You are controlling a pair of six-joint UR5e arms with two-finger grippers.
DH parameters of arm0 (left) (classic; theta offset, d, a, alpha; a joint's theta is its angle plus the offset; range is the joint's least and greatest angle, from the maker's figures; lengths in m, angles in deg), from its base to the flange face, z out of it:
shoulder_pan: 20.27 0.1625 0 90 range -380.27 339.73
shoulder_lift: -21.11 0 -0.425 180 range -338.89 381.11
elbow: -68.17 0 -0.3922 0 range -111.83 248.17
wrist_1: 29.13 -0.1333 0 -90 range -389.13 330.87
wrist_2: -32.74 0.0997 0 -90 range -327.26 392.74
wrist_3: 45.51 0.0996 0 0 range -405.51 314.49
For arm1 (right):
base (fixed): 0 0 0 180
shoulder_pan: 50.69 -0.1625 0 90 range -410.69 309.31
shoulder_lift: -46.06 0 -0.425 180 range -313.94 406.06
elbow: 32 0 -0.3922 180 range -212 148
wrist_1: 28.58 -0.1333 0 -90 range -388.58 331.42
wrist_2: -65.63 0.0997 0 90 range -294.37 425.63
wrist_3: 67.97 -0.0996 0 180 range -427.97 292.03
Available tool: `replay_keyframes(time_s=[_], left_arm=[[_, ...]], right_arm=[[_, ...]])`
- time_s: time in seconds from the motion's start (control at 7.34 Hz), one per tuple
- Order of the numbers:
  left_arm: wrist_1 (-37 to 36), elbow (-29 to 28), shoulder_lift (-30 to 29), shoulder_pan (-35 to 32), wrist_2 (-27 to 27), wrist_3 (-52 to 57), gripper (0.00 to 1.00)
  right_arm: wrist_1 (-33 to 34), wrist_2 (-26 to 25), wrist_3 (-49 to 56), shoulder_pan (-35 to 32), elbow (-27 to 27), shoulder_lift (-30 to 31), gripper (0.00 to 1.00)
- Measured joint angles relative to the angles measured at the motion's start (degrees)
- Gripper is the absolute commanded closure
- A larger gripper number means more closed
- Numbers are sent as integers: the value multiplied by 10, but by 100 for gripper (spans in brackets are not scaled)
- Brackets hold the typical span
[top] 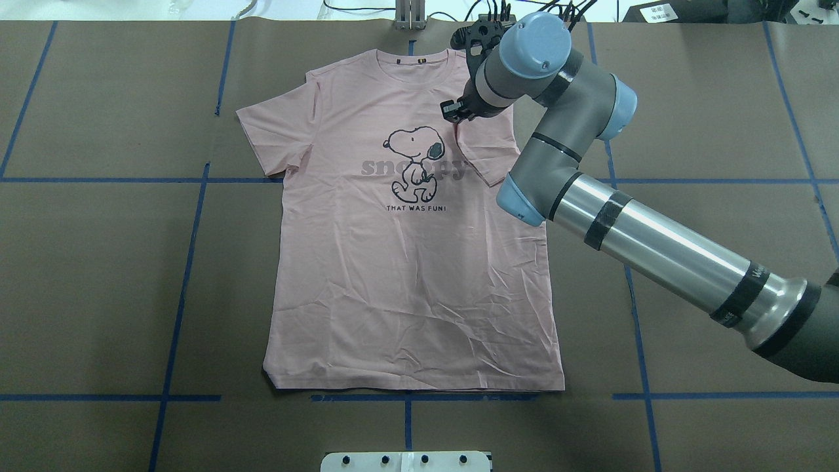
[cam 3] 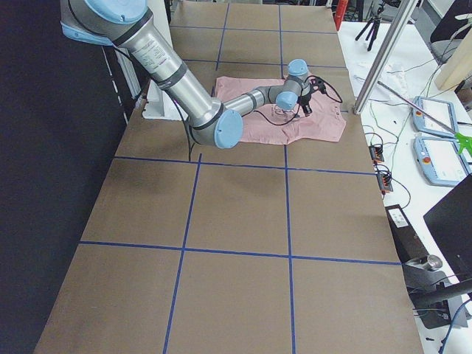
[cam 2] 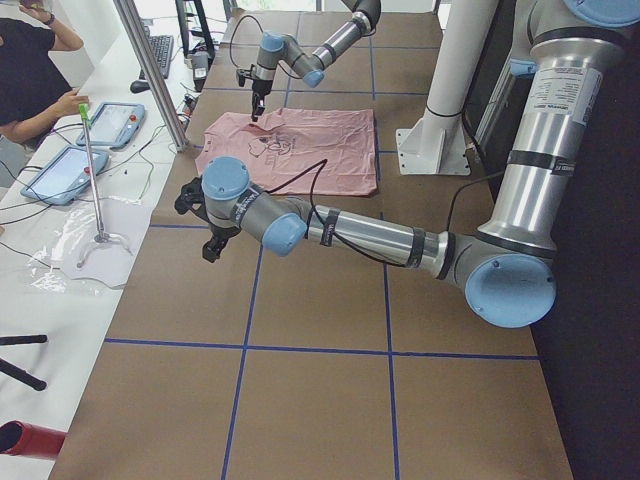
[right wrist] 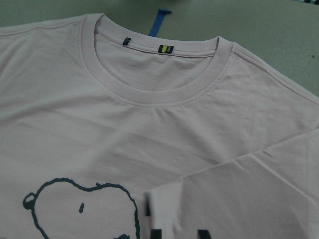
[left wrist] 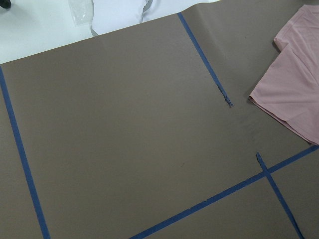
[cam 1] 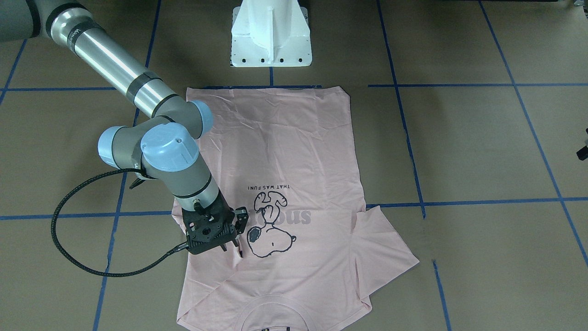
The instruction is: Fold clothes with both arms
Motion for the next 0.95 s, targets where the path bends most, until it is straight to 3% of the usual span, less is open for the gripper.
replay_keyframes(time_s=[0.27, 0.41, 0.68, 0.95], left_arm=[[1, 0, -12, 3, 5, -23, 0], [3, -1, -30, 12, 12, -67, 0], [7, -1, -79, 73, 87, -199, 0], [45, -27, -127, 177, 219, -358, 0]], right_arm=[[-14, -38, -19, 15, 2, 7, 0], [9, -19, -29, 9, 15, 7, 0], [145, 52, -37, -16, 92, 9, 0], [284, 87, -39, -38, 178, 21, 0]])
